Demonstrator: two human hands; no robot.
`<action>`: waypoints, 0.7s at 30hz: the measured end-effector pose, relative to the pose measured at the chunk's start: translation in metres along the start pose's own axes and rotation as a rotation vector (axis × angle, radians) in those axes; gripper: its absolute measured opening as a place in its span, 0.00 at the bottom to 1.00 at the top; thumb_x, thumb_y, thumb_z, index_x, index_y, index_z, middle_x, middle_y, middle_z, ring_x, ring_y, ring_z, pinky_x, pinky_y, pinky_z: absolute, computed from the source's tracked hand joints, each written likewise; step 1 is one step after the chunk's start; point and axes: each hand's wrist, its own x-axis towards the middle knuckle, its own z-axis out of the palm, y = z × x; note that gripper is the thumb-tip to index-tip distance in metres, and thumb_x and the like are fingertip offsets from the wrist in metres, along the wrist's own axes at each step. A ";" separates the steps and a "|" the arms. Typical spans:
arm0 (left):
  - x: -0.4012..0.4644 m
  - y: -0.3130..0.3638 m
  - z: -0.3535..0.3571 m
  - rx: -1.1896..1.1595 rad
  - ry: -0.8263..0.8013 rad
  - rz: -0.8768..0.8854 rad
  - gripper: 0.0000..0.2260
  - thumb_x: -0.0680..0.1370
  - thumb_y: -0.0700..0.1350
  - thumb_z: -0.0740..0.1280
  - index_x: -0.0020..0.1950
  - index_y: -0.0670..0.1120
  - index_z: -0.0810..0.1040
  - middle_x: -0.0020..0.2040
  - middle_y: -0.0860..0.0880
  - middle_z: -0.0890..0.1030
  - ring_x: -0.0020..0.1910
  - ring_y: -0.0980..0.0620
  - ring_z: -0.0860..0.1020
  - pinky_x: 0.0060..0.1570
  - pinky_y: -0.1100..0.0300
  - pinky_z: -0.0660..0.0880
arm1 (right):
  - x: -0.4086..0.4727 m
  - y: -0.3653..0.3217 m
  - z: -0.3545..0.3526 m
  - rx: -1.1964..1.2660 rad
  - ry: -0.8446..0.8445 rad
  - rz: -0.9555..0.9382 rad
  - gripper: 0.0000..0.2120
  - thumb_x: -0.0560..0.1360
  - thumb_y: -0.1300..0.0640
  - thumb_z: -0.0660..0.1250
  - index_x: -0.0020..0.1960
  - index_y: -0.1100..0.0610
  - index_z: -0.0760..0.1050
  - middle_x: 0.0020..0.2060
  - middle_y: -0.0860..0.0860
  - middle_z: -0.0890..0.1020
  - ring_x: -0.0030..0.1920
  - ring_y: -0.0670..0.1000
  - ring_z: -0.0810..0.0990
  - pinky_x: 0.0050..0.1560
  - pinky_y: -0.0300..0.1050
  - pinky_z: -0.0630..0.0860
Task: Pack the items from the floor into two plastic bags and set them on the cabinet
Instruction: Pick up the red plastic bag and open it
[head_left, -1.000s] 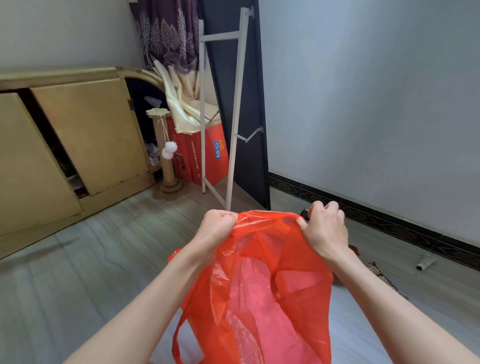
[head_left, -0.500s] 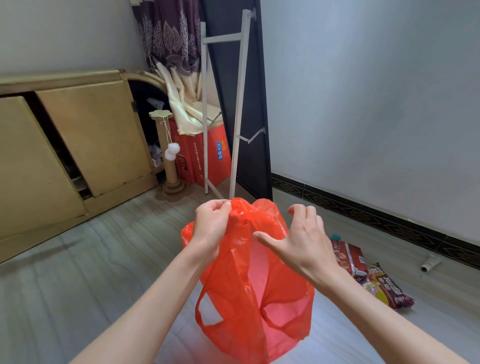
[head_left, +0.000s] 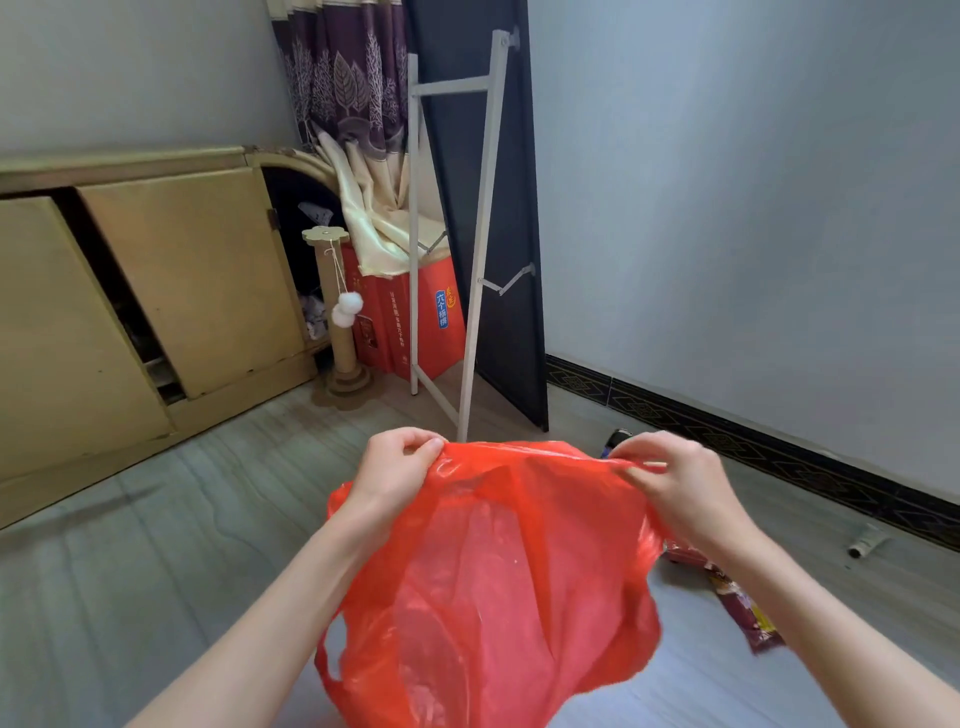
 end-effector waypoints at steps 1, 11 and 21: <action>0.000 -0.002 -0.001 0.054 -0.017 0.014 0.06 0.76 0.40 0.65 0.42 0.46 0.81 0.42 0.47 0.81 0.43 0.51 0.77 0.48 0.58 0.73 | 0.001 0.001 -0.004 0.009 0.004 0.004 0.05 0.68 0.62 0.72 0.40 0.53 0.83 0.39 0.50 0.81 0.42 0.50 0.80 0.48 0.40 0.73; -0.003 -0.004 -0.015 0.221 -0.376 0.293 0.09 0.72 0.44 0.71 0.38 0.55 0.73 0.33 0.54 0.80 0.30 0.61 0.72 0.35 0.70 0.68 | 0.003 0.023 -0.042 0.616 -0.383 0.472 0.08 0.76 0.68 0.61 0.47 0.65 0.79 0.29 0.55 0.83 0.21 0.49 0.78 0.20 0.36 0.73; -0.009 0.004 -0.001 0.508 -0.320 0.698 0.14 0.70 0.47 0.73 0.52 0.56 0.73 0.46 0.56 0.74 0.45 0.59 0.75 0.48 0.65 0.72 | 0.013 0.014 -0.043 0.643 -0.014 0.328 0.12 0.75 0.65 0.60 0.37 0.54 0.76 0.27 0.49 0.78 0.20 0.41 0.72 0.21 0.30 0.67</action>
